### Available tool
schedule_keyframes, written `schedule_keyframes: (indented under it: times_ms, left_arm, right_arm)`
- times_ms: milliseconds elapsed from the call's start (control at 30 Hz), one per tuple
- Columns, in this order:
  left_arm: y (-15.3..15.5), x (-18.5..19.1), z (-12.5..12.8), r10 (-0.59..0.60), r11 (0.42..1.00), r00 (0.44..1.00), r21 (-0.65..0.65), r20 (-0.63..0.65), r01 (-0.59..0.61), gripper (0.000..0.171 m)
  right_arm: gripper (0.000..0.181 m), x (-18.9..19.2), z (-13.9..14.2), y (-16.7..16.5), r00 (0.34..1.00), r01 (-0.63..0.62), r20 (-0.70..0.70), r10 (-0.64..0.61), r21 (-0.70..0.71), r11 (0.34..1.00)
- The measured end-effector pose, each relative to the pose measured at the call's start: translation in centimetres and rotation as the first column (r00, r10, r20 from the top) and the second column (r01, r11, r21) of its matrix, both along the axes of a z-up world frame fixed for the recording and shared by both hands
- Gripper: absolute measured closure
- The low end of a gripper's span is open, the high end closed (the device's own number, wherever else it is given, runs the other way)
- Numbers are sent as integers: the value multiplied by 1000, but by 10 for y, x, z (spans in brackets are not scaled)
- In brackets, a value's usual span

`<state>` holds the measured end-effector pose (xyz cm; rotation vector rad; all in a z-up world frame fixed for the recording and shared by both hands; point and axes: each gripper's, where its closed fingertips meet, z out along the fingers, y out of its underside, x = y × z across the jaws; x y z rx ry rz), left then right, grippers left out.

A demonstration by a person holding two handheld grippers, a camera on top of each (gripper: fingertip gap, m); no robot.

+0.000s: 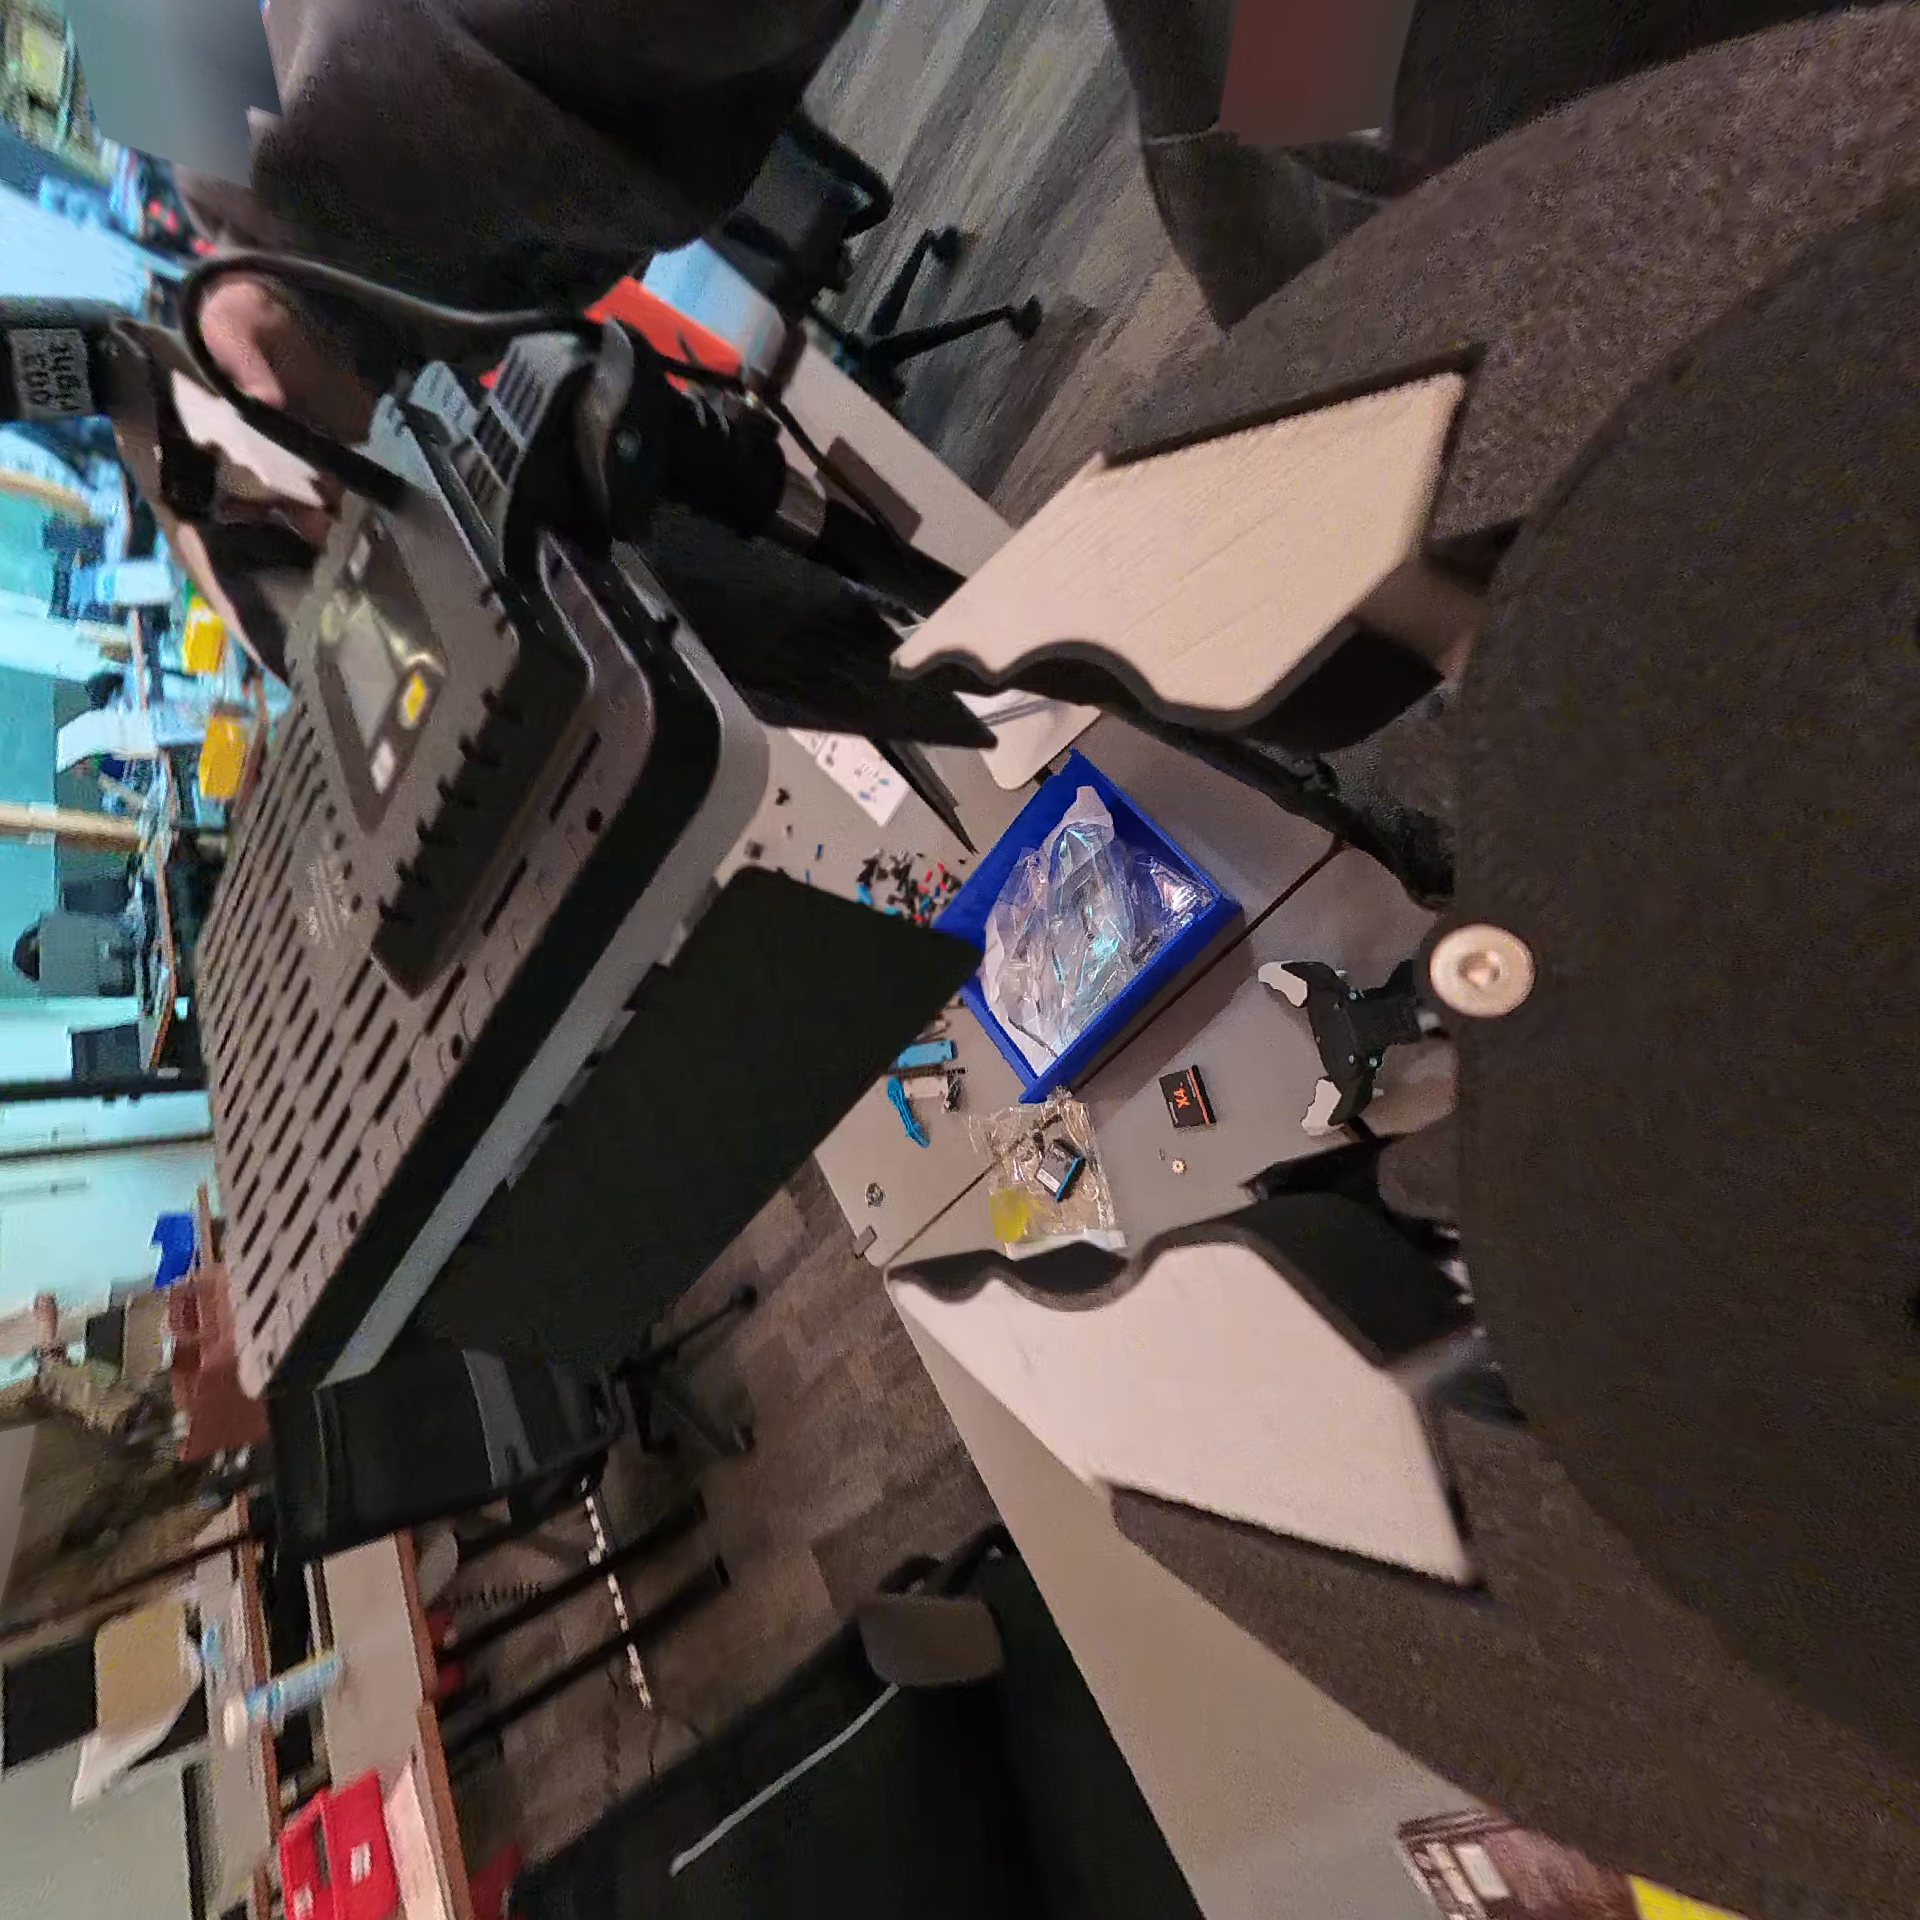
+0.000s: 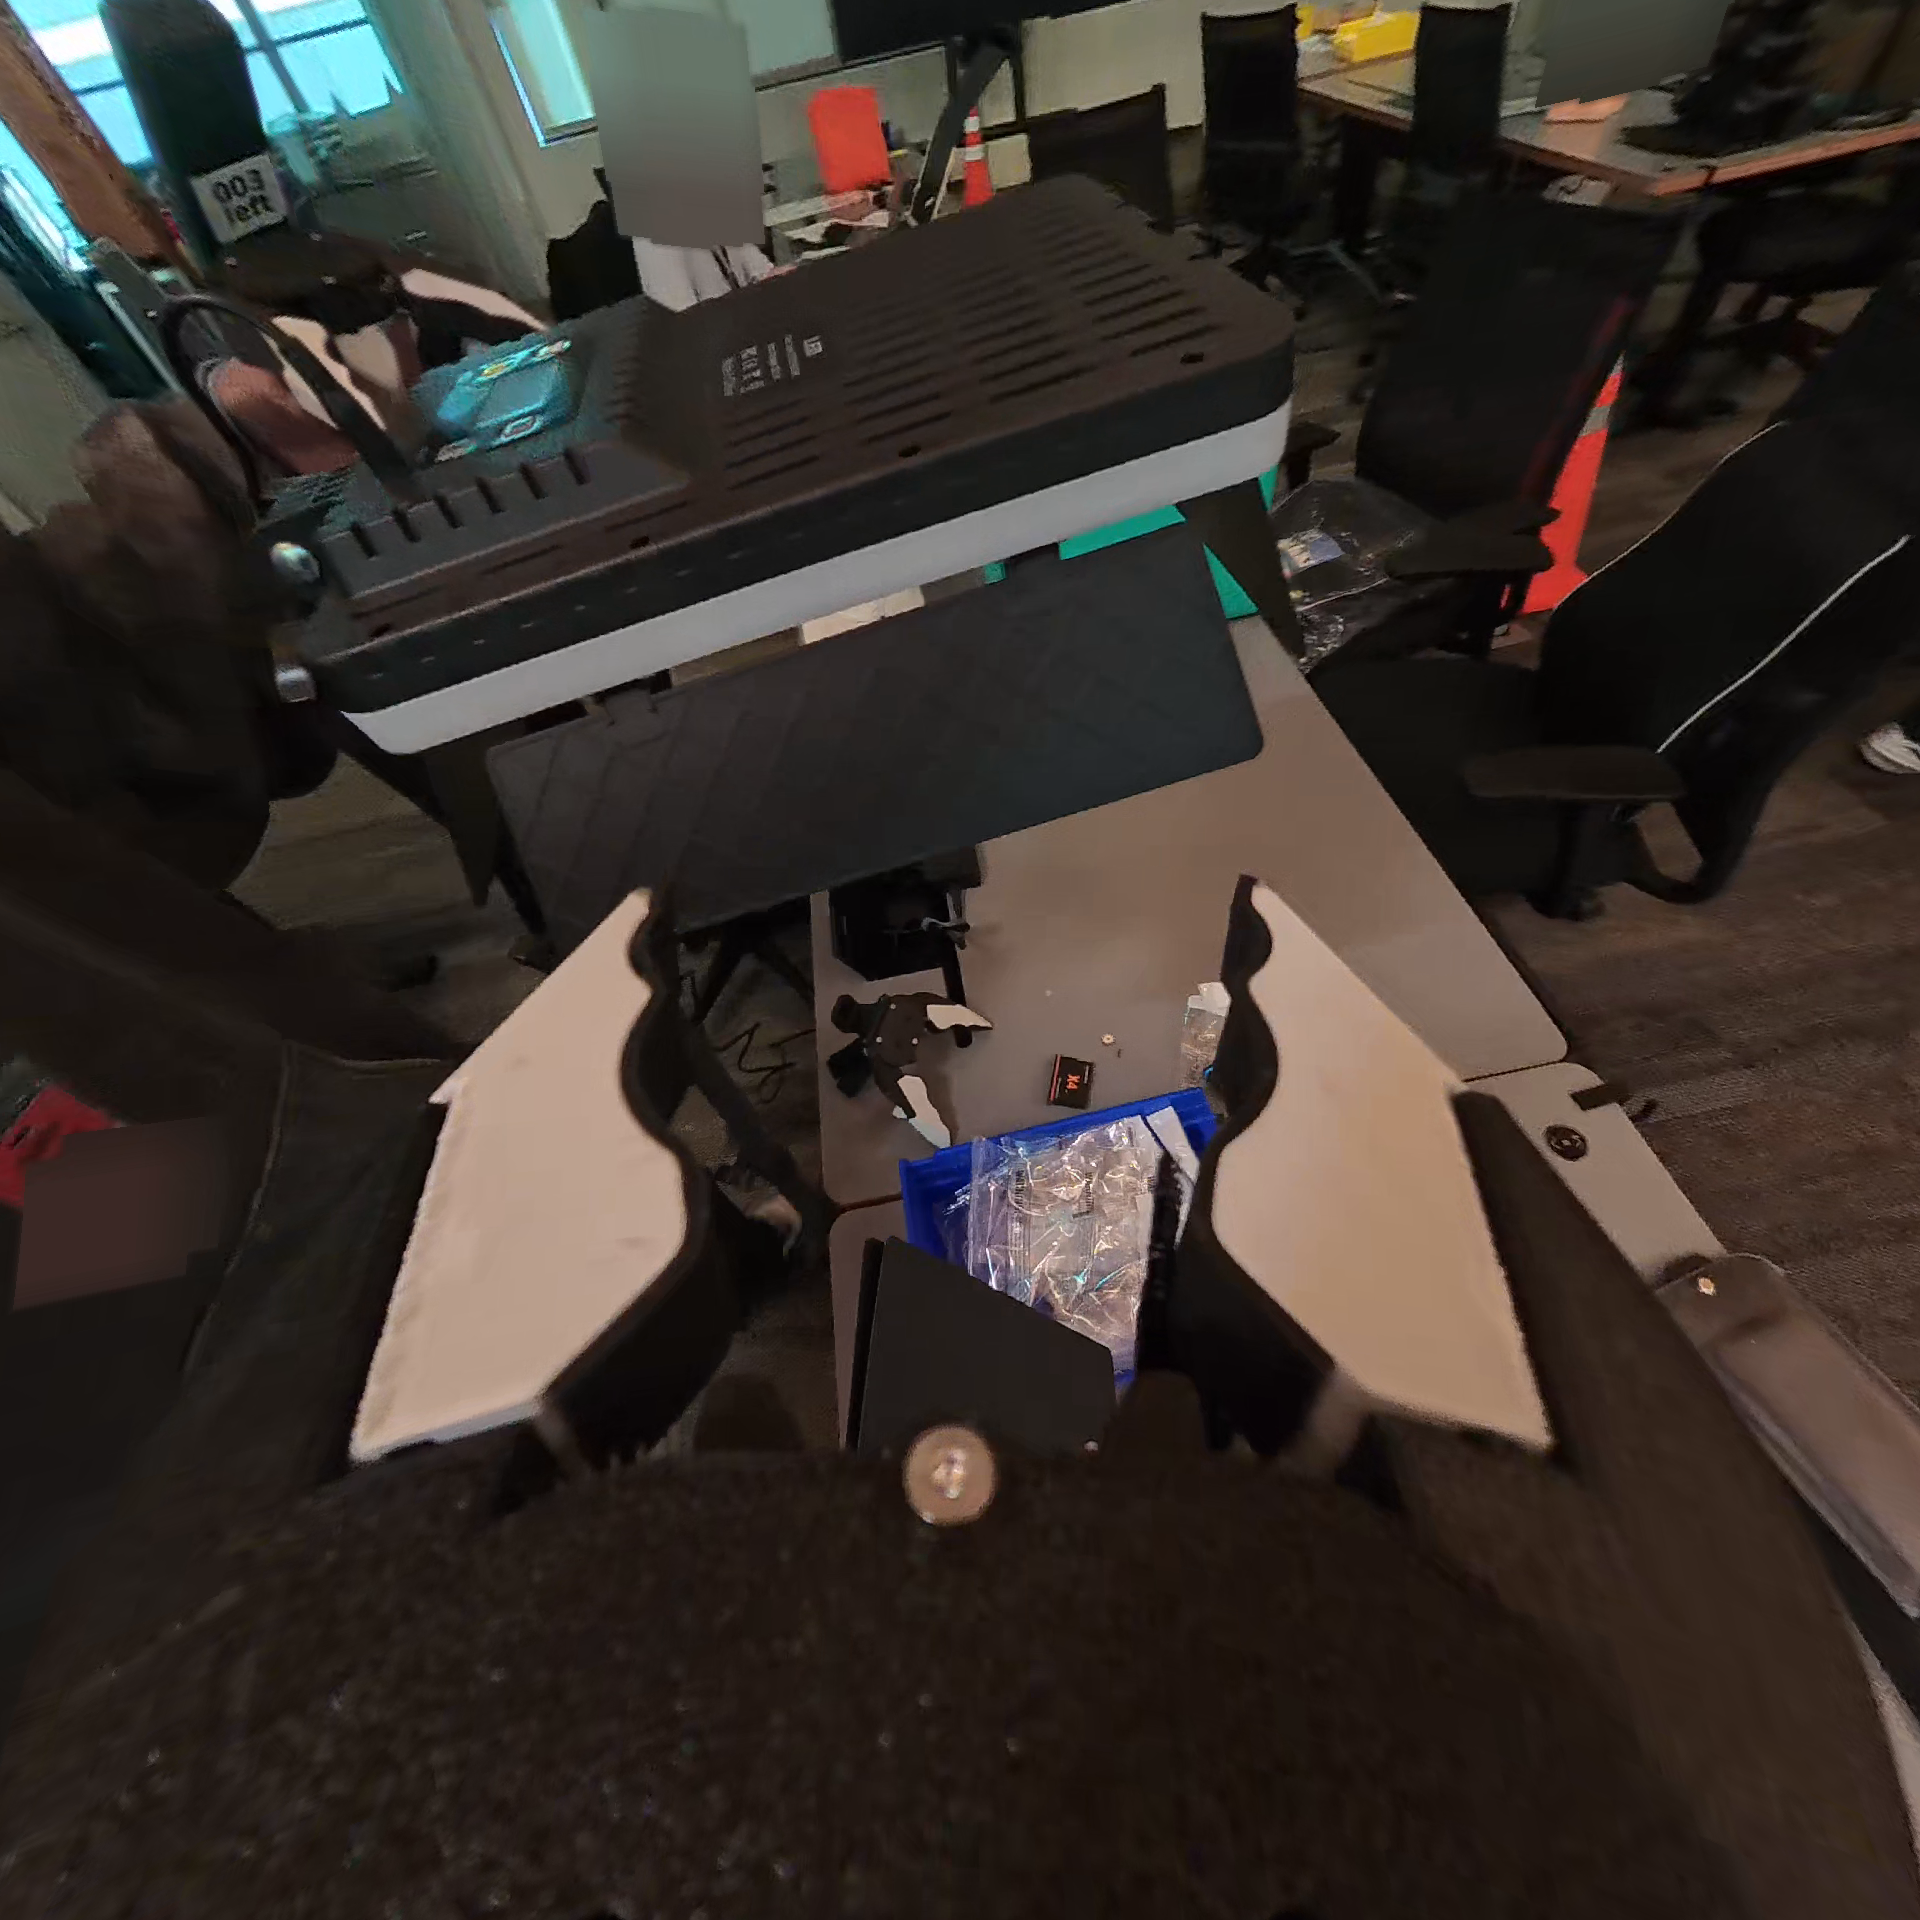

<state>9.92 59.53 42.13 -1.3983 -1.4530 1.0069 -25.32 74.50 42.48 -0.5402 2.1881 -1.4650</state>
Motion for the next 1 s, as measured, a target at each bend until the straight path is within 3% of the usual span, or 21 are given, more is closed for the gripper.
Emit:
schedule_keyframes:
  times_ms: [167,333,500,667,833,1000]
  left_arm:
    - [19,18,5,127,991,992,32,-5,-127,66]
    - [25,27,5,162,986,987,34,-10,-161,66]
    - [30,29,3,259,965,965,56,-39,-256,66]
    - [48,25,-7,324,943,945,93,-44,-319,66]
    - [63,16,-12,418,904,908,115,-25,-413,67]
    - [79,9,-11,567,818,824,113,4,-564,67]
  right_arm:
    - [74,-10,-18,-13,999,-34,-31,35,36,999]
    - [80,-9,-25,-25,988,-140,84,132,98,985]
    - [81,-40,-23,-60,994,-108,23,107,42,993]
    - [94,-62,-29,-98,979,-201,25,200,41,979]
    - [97,-64,-27,-139,910,-411,64,410,2,912]
    - [104,-54,-31,-180,761,-649,35,648,51,759]
